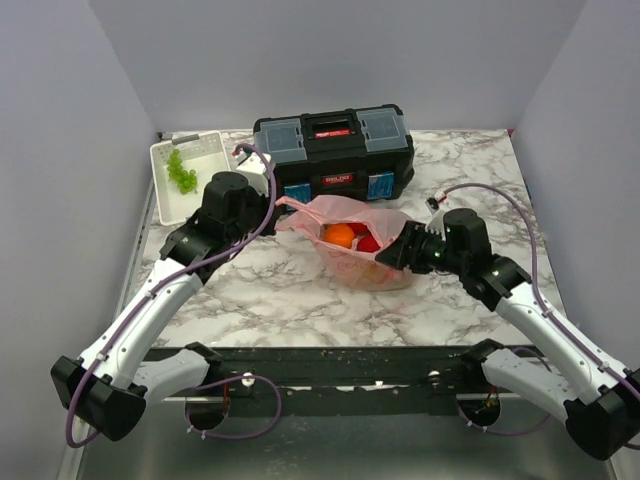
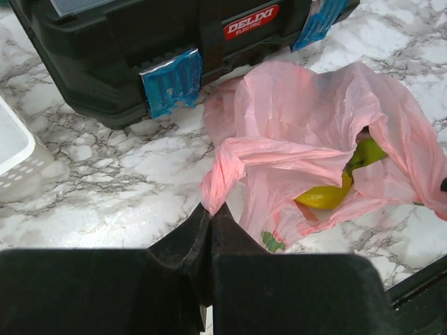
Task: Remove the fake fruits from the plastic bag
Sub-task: Untie the plastic bag at the center of the board, then adjust the plastic bag at the center of the board.
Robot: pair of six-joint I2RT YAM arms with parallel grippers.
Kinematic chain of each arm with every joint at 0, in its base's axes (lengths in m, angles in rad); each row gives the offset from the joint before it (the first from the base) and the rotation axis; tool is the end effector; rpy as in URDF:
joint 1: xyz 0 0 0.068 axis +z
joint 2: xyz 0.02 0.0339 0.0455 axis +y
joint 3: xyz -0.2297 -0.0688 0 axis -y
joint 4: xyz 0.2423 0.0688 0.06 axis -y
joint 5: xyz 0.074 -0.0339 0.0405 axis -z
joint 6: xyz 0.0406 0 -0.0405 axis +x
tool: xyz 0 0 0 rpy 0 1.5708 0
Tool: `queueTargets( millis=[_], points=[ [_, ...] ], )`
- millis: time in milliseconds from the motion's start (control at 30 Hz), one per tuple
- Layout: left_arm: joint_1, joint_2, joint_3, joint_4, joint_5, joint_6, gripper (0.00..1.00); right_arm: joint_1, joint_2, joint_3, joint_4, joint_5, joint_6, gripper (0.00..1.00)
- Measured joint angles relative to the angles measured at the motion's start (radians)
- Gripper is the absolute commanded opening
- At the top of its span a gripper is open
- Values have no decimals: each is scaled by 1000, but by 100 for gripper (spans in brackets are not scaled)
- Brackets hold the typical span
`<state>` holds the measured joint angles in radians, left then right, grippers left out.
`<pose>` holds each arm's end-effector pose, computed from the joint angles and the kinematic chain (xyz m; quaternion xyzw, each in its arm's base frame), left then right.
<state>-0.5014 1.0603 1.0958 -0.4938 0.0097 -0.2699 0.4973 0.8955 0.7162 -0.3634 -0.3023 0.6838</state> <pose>0.2195 -0.1208 0.3318 0.1006 0.8433 -0.2024 0.4877 0.1894 0.1166 0.2504 0.0064 0.8640 0.3796 0.3308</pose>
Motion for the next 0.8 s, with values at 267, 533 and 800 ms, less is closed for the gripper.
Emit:
queueTargets(
  millis=[267,533,800],
  points=[
    [0,-17,0,14,-5,20,0,0,72,316,-129,175,-126,77],
    [0,-38,-5,25,-5,22,0,0,240,570,-175,270,-211,91],
    [0,-41,-10,29,9,22,0,24,389,584,-38,35,-154,52]
  ],
)
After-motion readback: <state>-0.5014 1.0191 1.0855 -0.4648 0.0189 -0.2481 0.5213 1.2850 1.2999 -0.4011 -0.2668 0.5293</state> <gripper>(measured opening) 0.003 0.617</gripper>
